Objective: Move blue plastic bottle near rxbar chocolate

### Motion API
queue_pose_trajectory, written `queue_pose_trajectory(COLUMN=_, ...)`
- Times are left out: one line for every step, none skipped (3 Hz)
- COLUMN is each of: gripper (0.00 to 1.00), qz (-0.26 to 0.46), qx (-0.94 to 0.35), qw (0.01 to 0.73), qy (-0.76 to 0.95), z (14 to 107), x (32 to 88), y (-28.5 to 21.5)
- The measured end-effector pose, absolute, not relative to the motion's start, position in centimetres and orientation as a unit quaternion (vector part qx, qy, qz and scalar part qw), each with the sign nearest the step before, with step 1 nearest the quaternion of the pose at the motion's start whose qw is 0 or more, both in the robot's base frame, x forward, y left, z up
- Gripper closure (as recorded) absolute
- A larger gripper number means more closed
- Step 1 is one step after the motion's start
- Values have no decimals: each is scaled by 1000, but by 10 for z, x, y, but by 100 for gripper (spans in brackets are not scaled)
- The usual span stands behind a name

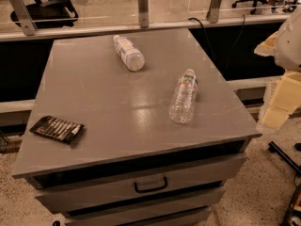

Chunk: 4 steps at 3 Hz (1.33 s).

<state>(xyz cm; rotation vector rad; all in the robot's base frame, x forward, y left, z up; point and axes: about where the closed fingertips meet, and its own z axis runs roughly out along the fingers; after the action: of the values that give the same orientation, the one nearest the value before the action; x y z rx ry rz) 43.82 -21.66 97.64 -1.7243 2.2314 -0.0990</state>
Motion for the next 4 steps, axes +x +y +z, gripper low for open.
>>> queue_pose_trajectory(gripper=0, qz=-35, qx=-603, qw=159, qy=781, z=976, x=438, y=-217)
queue_pose_trajectory(gripper=0, qz=-34, qx=-603, qw=170, qy=779, z=978, x=445, y=-212)
queue_pose_trajectory(gripper=0, qz=-20, qx=-607, qw=203, qy=768, z=987, x=480, y=-192)
queue_pose_trajectory(gripper=0, qz=-5, qx=-605, qw=253, qy=755, z=1005, x=531, y=-160)
